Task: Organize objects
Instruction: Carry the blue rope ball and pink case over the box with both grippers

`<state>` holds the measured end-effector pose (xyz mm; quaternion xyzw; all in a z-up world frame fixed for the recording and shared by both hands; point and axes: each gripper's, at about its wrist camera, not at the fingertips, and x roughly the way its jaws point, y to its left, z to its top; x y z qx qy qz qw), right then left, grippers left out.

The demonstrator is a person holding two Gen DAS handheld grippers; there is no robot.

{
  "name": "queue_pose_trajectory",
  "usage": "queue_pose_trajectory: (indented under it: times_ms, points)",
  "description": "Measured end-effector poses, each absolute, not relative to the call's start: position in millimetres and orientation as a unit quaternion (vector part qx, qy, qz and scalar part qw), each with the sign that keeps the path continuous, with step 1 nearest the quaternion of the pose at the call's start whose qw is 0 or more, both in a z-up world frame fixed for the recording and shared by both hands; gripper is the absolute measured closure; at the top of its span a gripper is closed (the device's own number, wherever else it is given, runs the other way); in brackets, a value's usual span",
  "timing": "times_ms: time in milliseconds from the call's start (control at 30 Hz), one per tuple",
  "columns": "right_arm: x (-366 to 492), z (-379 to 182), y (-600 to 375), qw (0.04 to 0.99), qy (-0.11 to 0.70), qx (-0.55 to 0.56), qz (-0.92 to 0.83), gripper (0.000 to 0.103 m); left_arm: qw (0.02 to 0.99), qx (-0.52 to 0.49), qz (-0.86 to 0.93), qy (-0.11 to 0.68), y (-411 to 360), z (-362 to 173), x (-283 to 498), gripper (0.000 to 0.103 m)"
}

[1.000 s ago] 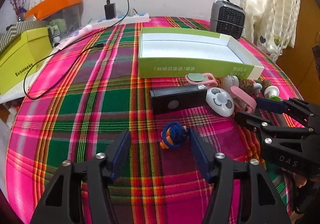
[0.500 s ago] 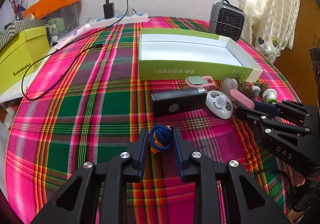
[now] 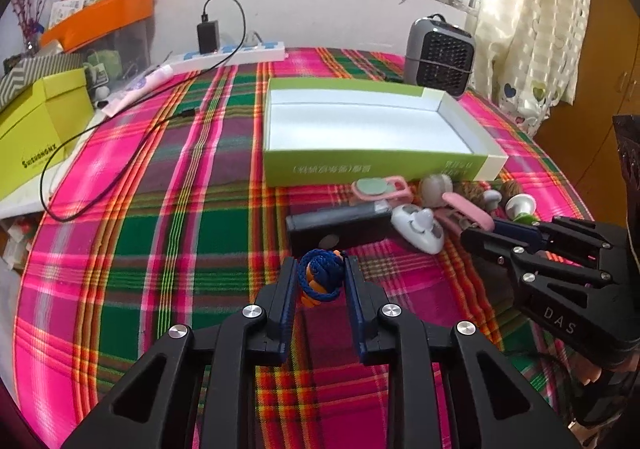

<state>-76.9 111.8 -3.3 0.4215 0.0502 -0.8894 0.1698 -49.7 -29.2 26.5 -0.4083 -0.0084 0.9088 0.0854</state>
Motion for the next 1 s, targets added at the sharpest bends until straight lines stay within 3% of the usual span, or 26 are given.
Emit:
queue_pose_trajectory:
  times_ms: [1000]
  points:
    - [-99.1, 43.0, 121.7, 0.195, 0.013, 0.379, -0.904, 0.085, 0.104, -0.376, 0.921, -0.021, -24.3, 64.2, -95.4, 0.082]
